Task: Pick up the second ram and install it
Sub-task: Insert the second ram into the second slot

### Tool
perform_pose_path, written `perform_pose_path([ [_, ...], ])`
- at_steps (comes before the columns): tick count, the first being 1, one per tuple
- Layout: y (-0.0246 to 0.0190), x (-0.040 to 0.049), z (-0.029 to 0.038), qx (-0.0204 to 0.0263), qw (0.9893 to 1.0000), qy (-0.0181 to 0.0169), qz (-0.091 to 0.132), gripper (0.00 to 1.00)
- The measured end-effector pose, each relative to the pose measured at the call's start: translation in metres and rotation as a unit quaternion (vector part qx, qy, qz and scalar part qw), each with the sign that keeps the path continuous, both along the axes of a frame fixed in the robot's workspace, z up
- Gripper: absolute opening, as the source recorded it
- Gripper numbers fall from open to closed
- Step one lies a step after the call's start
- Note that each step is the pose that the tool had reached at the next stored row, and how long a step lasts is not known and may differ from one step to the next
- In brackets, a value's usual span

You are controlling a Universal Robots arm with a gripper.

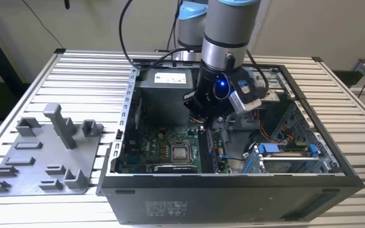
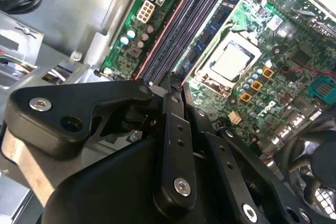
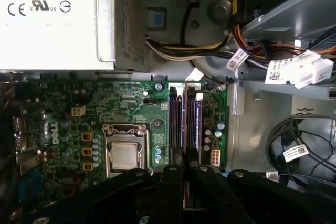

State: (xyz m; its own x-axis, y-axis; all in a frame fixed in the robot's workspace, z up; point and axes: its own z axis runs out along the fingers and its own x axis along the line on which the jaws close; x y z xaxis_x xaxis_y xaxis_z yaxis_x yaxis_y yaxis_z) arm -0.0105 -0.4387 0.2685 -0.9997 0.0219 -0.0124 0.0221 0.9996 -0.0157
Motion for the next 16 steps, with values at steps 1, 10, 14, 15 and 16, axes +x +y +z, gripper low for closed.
perform_pose_path([
  [1, -0.0005, -0.0007, -0.001, -0.0001, 1.0, 0.0, 0.0, 0.14],
  [10, -0.0045, -0.0027, -0.0129, -0.0028, 1.0, 0.0, 0.0, 0.14],
  [14, -0.0052, -0.003, -0.0185, -0.0042, 1.0, 0.0, 0.0, 0.14],
  [15, -0.0061, -0.0033, -0.0195, -0.0044, 1.0, 0.0, 0.0, 0.14],
  [16, -0.007, -0.0034, -0.0205, -0.0043, 1.0, 0.0, 0.0, 0.14],
])
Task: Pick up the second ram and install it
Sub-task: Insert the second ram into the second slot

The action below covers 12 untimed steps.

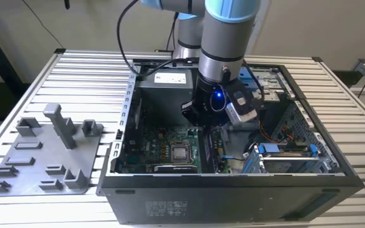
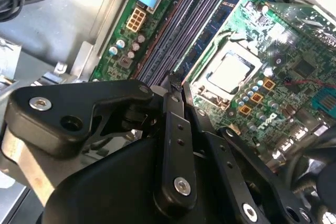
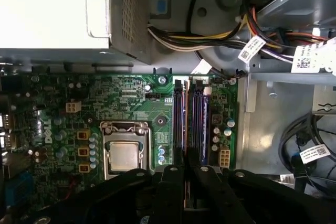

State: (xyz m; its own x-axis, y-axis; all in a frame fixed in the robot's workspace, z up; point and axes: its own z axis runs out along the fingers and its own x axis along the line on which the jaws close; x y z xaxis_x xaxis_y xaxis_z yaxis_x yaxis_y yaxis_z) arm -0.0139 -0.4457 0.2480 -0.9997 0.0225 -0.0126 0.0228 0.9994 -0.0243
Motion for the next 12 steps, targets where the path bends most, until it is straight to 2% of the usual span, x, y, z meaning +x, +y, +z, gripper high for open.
perform_pose_path([
  [5, -0.0048, -0.0002, -0.0052, 0.0, 1.0, 0.0, -0.005, 0.14],
  [12, -0.0091, -0.0001, -0.0105, 0.0, 0.9999, 0.0, -0.016, 0.14],
])
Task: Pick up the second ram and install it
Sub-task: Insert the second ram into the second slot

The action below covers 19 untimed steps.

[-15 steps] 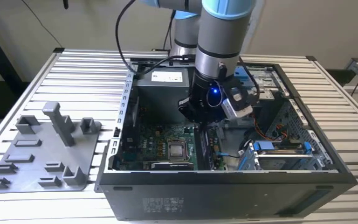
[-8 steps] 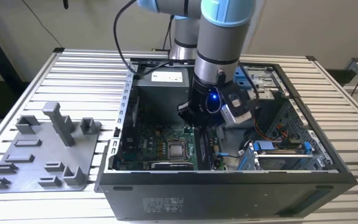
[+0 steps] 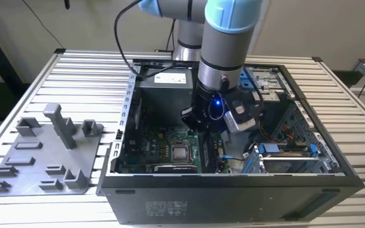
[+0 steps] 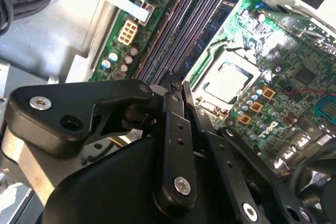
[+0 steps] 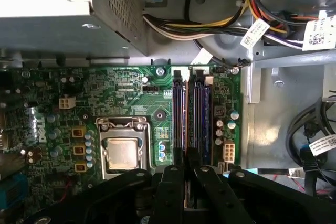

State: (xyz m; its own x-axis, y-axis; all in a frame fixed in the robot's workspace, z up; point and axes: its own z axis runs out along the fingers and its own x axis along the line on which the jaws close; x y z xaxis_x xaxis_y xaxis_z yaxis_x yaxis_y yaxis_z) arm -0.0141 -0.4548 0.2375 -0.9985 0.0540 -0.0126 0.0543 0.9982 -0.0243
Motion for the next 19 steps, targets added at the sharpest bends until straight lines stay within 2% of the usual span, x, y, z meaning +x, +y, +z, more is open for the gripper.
perform_pose_path([
  [16, -0.0015, 0.0, -0.0136, 0.0001, 1.0, 0.0, -0.008, 0.14],
  [19, -0.0022, 0.0, -0.0142, 0.0, 1.0, 0.0001, -0.01, 0.14],
])
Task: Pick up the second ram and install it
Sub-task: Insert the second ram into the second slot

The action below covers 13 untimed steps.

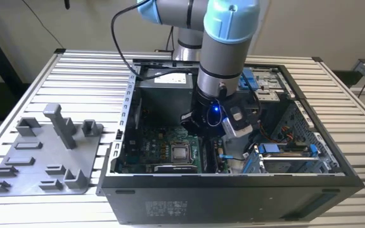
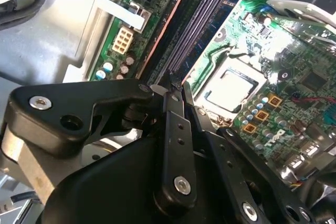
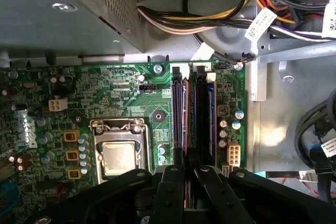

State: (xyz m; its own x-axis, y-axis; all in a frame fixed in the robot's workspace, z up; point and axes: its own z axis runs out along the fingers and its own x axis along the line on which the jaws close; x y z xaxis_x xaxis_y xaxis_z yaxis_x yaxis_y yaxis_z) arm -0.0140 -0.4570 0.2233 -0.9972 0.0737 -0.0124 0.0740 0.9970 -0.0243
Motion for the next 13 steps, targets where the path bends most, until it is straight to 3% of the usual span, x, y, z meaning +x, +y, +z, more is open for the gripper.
perform_pose_path([
  [3, -0.0019, -0.0001, -0.0001, 0.0, 1.0, 0.0006, -0.001, 0.14],
  [13, -0.0013, 0.0012, -0.0027, 0.0, 1.0, 0.0007, -0.001, 0.14],
])
